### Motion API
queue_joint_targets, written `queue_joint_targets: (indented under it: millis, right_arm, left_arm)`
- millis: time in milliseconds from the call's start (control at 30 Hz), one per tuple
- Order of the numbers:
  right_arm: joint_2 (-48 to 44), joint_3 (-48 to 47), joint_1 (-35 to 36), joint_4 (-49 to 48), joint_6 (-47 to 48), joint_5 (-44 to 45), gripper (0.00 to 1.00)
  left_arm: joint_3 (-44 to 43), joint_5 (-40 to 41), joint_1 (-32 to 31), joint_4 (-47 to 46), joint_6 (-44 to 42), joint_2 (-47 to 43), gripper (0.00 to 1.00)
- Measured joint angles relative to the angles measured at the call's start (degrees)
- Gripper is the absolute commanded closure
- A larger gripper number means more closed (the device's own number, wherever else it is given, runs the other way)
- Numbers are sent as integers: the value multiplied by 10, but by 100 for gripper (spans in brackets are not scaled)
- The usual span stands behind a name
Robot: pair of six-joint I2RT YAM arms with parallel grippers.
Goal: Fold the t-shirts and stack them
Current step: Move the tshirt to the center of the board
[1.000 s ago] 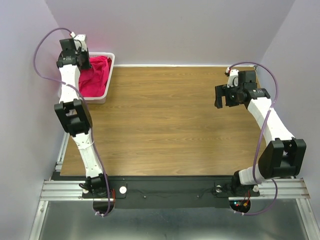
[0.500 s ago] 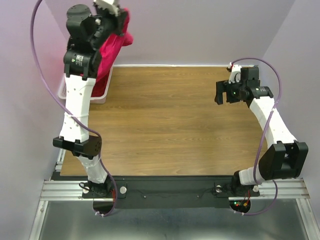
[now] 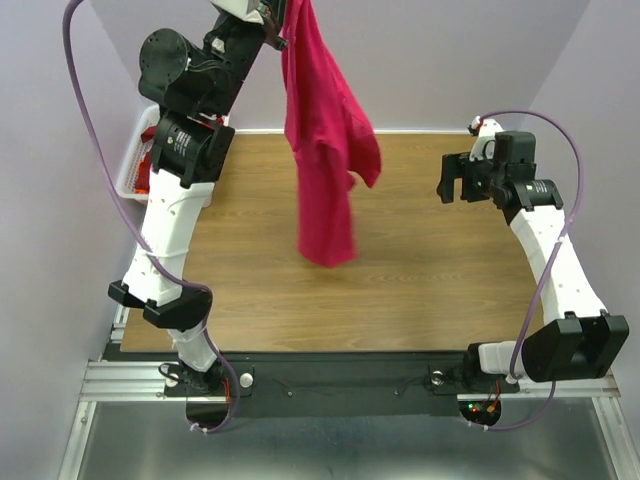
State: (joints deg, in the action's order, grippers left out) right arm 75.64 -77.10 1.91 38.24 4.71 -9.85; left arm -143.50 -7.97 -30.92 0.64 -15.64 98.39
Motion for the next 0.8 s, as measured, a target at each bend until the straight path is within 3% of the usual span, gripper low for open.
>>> queue_joint_targets:
  millis: [167, 267, 400, 567, 633, 700, 733, 800]
  right_arm:
    - [-10, 1, 0, -1, -5, 7, 1]
    - [-14, 3, -1, -1, -4, 16, 1]
    - [-28, 12, -1, 0, 5, 29, 1]
    - [-44, 23, -3, 5, 37, 27, 1]
    - [-47, 29, -5, 16, 62, 1, 1]
    - [-43, 37, -5, 40, 93, -30, 1]
    - [-38, 41, -5, 56, 109, -45, 3]
    - [-14, 49, -4, 87, 136, -68, 4]
  left_arm:
    - [48, 12, -28, -51, -25, -16, 100]
    - [134, 14, -28, -65, -28, -48, 100]
    - [314, 24, -28, -78, -24, -108, 100]
    - [623, 53, -15, -33, -23, -216, 100]
    - [697, 55, 10, 14, -22, -232, 79]
    - [745, 49, 49, 60, -21, -230, 67]
    - [761, 39, 73, 87, -21, -223, 40]
    - [779, 21, 128, 125, -18, -205, 15]
